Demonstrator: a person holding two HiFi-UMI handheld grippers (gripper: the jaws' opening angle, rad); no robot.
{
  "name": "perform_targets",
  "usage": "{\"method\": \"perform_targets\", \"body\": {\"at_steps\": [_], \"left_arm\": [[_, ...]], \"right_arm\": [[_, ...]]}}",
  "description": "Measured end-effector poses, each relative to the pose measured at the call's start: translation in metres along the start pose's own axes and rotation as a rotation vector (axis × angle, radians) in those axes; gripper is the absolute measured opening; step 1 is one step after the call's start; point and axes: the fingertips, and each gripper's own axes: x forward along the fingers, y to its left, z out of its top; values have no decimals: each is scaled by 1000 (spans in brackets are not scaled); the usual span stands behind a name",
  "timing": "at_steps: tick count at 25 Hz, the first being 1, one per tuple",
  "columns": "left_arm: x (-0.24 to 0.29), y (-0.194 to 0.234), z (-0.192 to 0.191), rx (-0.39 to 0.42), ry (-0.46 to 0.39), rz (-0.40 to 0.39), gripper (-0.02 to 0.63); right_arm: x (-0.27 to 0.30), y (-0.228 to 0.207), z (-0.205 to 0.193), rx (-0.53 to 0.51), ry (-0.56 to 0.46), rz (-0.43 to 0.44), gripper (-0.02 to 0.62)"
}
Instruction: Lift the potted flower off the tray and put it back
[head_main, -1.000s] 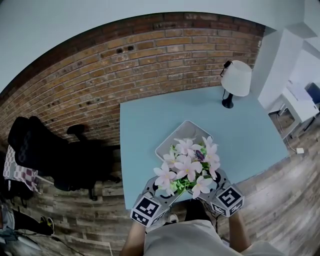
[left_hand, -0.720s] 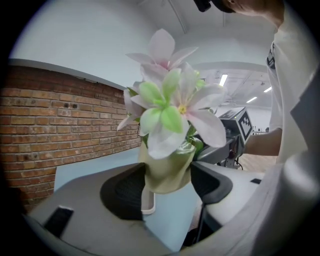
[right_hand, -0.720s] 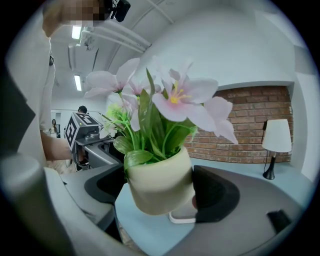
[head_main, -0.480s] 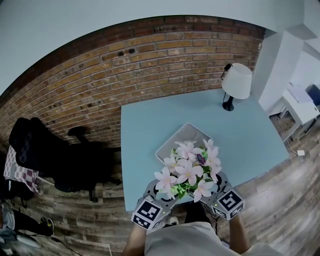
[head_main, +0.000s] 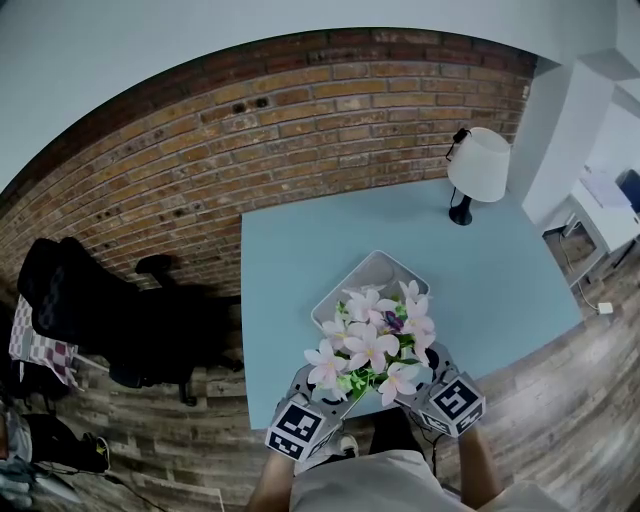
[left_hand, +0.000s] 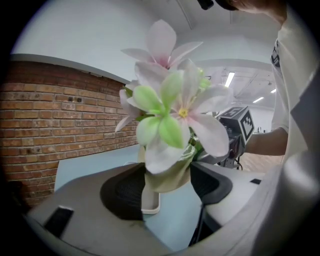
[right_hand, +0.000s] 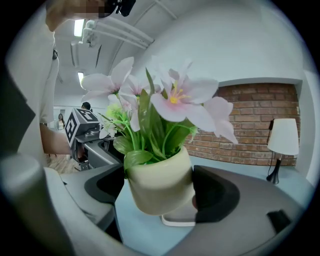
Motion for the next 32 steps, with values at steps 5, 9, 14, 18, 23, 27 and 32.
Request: {"method": "perform_targets", "body": {"at_steps": [5,9,14,18,23,27,32], "left_arm": [[13,13,-6,-13,14,17,310],[29,32,-5,-26,29,15,310],[53,57,-5,-30,40,28,308],[73,72,-10,-24,64,37,308],[93,92,-24,-35,99,44,308],[112,107,-35,-60,119,48,308],[132,125,-52,-80,149,63,307]], "right_arm": [[14,-13,-7,-5,14,18,451],[30,-32,-8,-3,26,26,451],[53,-60,-11,0,36,41,451],[68,-79,-19,14,36,56,451],[90,-98,-34,23,61,71,451],[107,-116,-46,23,84,88,451],[128,-132,-65,33,111,106,451]]}}
